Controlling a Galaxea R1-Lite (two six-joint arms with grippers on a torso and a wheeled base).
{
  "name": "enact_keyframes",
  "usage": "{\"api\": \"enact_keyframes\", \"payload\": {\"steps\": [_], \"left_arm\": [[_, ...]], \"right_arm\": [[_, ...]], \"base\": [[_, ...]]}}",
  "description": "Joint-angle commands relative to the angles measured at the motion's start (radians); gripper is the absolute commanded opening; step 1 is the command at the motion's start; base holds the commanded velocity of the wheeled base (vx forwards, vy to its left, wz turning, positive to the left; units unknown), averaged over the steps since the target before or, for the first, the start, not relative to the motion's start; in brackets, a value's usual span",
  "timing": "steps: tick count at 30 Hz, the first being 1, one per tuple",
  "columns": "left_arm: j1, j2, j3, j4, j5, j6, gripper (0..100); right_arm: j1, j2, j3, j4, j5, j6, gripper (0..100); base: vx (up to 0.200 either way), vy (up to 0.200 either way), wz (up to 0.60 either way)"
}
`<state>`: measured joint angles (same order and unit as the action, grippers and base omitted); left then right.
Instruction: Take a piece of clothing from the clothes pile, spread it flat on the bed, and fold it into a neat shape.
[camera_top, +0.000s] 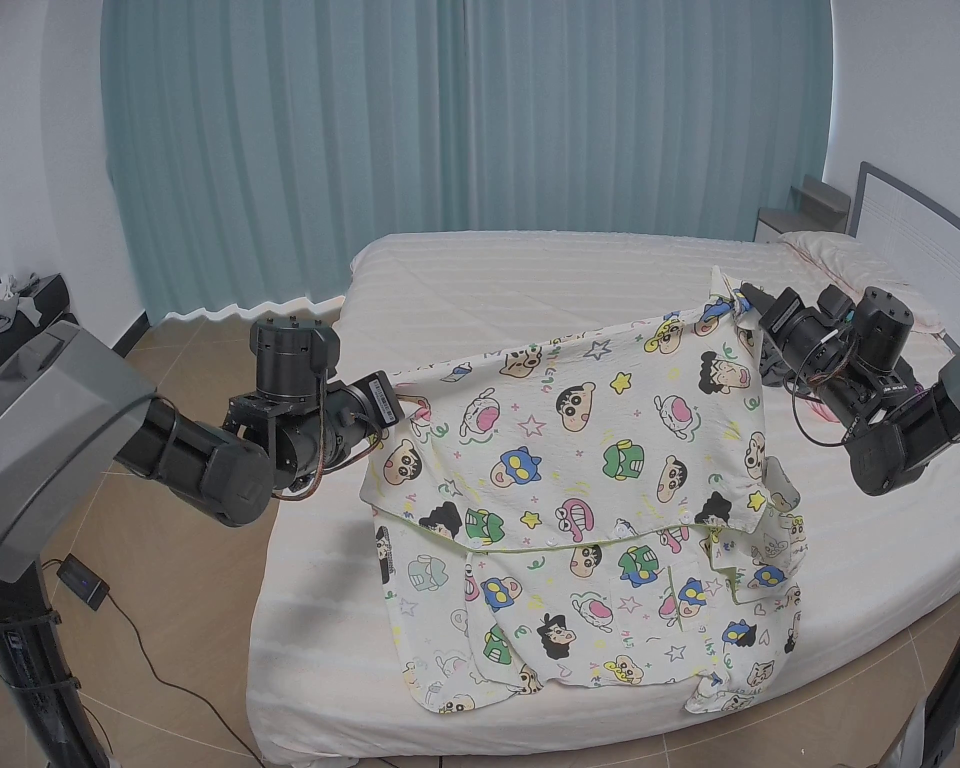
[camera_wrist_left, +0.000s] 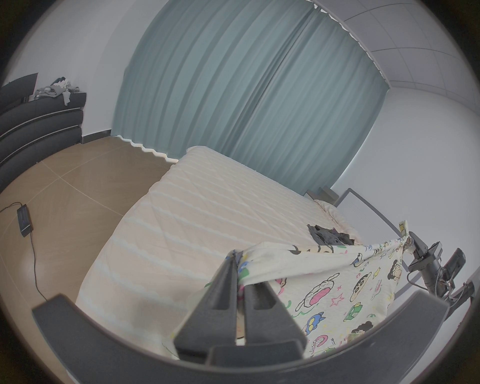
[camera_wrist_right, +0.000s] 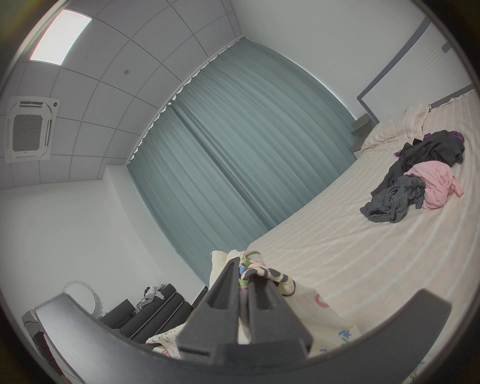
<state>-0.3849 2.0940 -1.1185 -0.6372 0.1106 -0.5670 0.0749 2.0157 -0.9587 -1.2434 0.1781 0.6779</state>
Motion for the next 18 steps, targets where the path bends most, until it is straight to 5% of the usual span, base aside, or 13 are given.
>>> {"api": "enact_keyframes", "payload": {"steps": [1,7,18], "left_arm": [[-0.009,0.037,-0.003,-0.001,0.006,-0.054,0],[-0.011,0.043,-0.014,0.001,0.003,-0.086,0],[-0.019,0.044,-0.014,0.002,0.004,-0.086,0]], "right_arm": [[-0.003,0.032,-0.003,-0.002,0.0,0.0,0],[-0.004,0.043,-0.006,-0.002,-0.002,0.0,0],[-0.01,0.06,-0.009,-0.001,-0.002,0.0,0]], "base": [[0.0,0.0,0.0],[0.0,0.0,0.0],[0.0,-0.2,0.0]]}}
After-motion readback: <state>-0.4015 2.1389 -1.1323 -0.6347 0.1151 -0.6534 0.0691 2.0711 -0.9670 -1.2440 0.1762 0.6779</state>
